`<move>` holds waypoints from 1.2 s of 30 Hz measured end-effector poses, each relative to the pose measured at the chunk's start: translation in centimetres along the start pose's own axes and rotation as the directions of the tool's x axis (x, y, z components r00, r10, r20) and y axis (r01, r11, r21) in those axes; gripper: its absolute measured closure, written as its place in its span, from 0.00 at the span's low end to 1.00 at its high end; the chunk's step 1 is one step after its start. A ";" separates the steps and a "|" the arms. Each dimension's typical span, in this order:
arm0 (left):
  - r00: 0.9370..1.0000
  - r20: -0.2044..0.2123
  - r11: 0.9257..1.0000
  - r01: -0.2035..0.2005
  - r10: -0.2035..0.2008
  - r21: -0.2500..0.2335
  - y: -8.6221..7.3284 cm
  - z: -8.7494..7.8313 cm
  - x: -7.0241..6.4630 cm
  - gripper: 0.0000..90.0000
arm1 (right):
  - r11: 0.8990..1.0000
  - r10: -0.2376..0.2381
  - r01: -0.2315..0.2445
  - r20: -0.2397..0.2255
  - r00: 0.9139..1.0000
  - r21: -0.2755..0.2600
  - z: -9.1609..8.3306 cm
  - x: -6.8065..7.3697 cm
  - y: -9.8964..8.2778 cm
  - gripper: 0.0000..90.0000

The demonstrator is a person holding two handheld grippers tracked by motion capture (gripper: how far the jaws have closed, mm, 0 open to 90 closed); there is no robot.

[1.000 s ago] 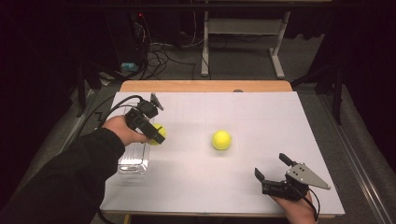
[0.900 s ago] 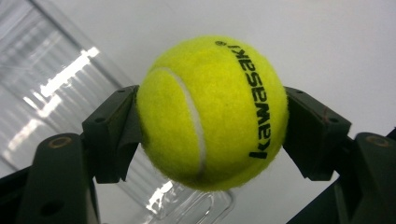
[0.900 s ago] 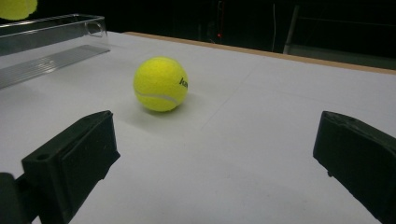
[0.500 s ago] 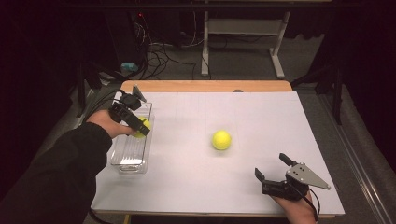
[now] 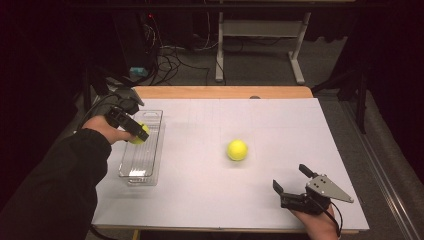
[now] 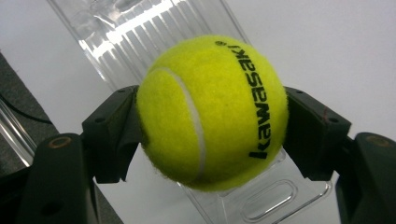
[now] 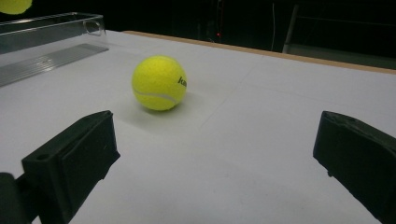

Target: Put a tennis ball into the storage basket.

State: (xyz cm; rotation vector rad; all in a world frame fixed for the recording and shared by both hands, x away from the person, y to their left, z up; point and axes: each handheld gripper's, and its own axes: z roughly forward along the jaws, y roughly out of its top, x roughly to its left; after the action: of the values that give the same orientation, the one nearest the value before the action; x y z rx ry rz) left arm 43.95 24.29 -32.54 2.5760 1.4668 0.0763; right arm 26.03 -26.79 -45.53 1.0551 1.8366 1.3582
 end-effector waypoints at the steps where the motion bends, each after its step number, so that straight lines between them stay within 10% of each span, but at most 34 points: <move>1: 1.000 -0.006 1.000 0.004 -0.004 -0.001 0.0 0.1 0.1 0.30 | 1.000 0.000 0.000 -0.001 1.000 0.001 0.0 0.0 0.0 0.00; 36: 0.999 -0.030 0.997 0.030 -0.028 0.066 2.1 5.0 0.6 0.30 | 1.000 -0.002 0.002 -0.003 1.000 0.006 0.0 0.0 -0.1 0.00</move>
State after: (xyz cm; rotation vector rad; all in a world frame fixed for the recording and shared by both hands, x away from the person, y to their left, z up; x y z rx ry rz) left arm 46.73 23.14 -37.15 2.6150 1.5419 0.0621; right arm 26.04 -26.78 -45.65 1.0541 1.8444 1.3551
